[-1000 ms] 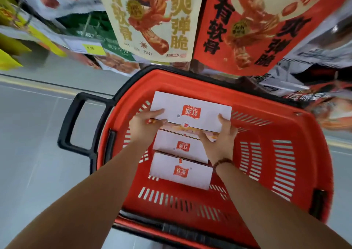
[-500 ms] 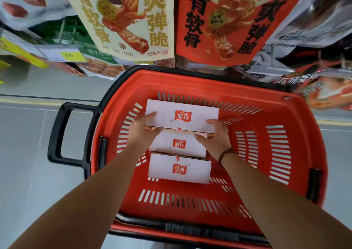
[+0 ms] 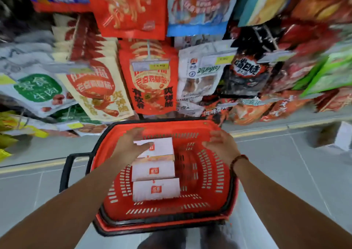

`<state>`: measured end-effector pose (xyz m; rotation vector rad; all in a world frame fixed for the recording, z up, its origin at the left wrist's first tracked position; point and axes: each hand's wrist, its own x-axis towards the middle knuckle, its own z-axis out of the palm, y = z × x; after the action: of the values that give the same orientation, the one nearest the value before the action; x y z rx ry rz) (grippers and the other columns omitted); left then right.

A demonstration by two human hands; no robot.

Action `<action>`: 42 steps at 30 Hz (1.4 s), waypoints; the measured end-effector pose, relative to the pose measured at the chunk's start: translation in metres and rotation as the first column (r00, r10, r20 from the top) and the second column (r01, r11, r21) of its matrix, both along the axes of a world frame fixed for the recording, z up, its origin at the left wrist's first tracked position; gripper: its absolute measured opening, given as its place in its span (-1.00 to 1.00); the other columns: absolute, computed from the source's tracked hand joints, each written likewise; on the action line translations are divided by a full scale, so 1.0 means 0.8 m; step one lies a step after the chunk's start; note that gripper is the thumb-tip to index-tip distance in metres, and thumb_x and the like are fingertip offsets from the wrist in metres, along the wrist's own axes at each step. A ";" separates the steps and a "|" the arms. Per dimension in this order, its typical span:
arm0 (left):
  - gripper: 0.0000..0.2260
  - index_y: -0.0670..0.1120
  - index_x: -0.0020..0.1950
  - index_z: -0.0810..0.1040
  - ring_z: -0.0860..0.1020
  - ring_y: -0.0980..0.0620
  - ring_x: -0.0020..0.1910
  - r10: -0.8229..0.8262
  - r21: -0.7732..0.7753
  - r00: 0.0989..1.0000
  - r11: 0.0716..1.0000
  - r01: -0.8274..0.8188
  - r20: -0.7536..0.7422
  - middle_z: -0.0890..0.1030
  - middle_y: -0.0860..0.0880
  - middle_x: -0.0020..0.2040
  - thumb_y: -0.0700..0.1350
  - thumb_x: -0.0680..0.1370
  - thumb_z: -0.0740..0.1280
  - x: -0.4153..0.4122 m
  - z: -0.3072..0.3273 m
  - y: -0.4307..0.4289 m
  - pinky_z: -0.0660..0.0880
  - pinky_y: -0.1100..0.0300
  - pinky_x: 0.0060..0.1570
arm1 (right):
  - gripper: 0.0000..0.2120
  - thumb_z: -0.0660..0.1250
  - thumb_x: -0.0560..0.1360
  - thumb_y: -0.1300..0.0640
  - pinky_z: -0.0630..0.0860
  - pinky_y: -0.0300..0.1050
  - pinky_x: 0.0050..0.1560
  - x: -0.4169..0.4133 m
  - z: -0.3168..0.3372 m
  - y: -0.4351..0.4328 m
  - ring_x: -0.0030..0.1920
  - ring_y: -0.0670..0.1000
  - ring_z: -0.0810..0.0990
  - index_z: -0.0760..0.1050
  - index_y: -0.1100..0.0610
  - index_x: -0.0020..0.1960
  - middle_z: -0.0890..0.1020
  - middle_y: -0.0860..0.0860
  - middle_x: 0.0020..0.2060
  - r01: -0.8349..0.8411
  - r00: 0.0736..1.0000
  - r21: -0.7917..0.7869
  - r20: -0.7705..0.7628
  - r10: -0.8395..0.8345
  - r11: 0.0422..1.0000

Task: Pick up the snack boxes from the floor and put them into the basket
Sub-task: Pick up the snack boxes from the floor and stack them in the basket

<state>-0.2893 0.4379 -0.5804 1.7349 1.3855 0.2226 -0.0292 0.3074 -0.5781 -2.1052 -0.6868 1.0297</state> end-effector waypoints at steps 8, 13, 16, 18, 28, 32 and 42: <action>-0.46 -0.13 0.30 0.45 0.50 0.03 0.13 -0.338 0.069 0.925 0.941 0.331 0.172 0.53 -0.06 0.15 -0.12 0.37 0.52 0.185 0.145 -0.092 0.42 0.08 0.22 | -0.59 0.52 0.35 0.21 0.52 -0.14 -0.03 0.105 0.150 -0.142 0.02 0.01 0.54 0.45 0.06 0.12 0.53 -0.01 0.01 0.113 0.993 0.182 -0.035 -0.108 0.977; -0.55 -0.13 0.17 0.53 0.52 0.03 -0.06 -0.512 0.150 0.836 0.858 0.491 0.196 0.53 0.09 -0.13 -0.22 0.32 0.55 0.320 0.187 -0.200 0.42 0.46 -0.09 | -0.54 0.54 0.32 0.17 0.51 -0.08 0.07 0.201 0.216 -0.301 0.01 0.00 0.54 0.45 0.06 0.15 0.53 0.00 0.01 0.257 0.960 0.263 0.039 -0.276 0.930; -0.51 -0.10 0.16 0.52 0.54 -0.04 -0.03 -0.573 0.165 0.793 0.819 0.549 0.208 0.59 -0.10 -0.02 -0.14 0.28 0.57 0.400 0.196 -0.286 0.50 0.11 0.10 | -0.53 0.56 0.29 0.13 0.53 -0.04 0.11 0.256 0.240 -0.420 -0.01 0.01 0.56 0.47 0.06 0.14 0.54 -0.04 -0.04 0.335 0.920 0.258 0.117 -0.374 0.906; -0.52 -0.16 0.18 0.51 0.52 -0.03 0.02 -0.608 0.156 0.756 0.794 0.588 0.242 0.58 -0.19 0.09 -0.22 0.30 0.56 0.452 0.202 -0.352 0.46 0.07 0.16 | -0.51 0.58 0.27 0.07 0.55 -0.04 0.10 0.283 0.248 -0.501 -0.01 0.02 0.57 0.48 0.06 0.14 0.55 -0.04 -0.05 0.397 0.884 0.233 0.163 -0.438 0.888; -0.51 -0.09 0.22 0.52 0.53 0.07 0.05 -0.884 0.207 0.392 0.446 0.871 0.254 0.55 0.00 0.05 -0.12 0.33 0.55 0.662 0.221 -0.643 0.37 0.29 0.02 | -0.48 0.55 0.31 0.14 0.47 -0.17 -0.02 0.337 0.243 -0.827 -0.01 0.04 0.54 0.46 0.12 0.21 0.53 0.07 0.03 0.786 0.585 0.133 0.156 -0.796 0.604; -0.50 -0.05 0.23 0.50 0.52 0.06 0.12 -0.911 0.164 0.317 0.366 0.916 0.262 0.56 -0.02 0.12 -0.07 0.33 0.55 0.738 0.212 -0.713 0.42 0.21 0.12 | -0.48 0.52 0.35 0.12 0.47 -0.12 0.02 0.364 0.228 -0.898 0.03 0.03 0.51 0.43 0.10 0.25 0.50 0.06 0.08 0.863 0.479 0.098 0.150 -0.865 0.495; -0.51 -0.01 0.25 0.47 0.48 0.06 0.17 -0.949 0.086 0.221 0.245 0.966 0.223 0.52 -0.04 0.19 -0.05 0.37 0.52 0.984 0.179 -0.826 0.43 0.14 0.15 | -0.44 0.51 0.36 0.08 0.45 -0.13 0.01 0.551 0.186 -0.999 0.07 0.02 0.47 0.39 0.06 0.29 0.46 0.04 0.13 0.922 0.382 0.009 0.153 -0.912 0.388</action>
<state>0.4978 -0.2226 -0.4373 2.0949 -0.0983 -0.3376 0.4116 -0.4917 -0.4292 -2.1169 0.5433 0.2368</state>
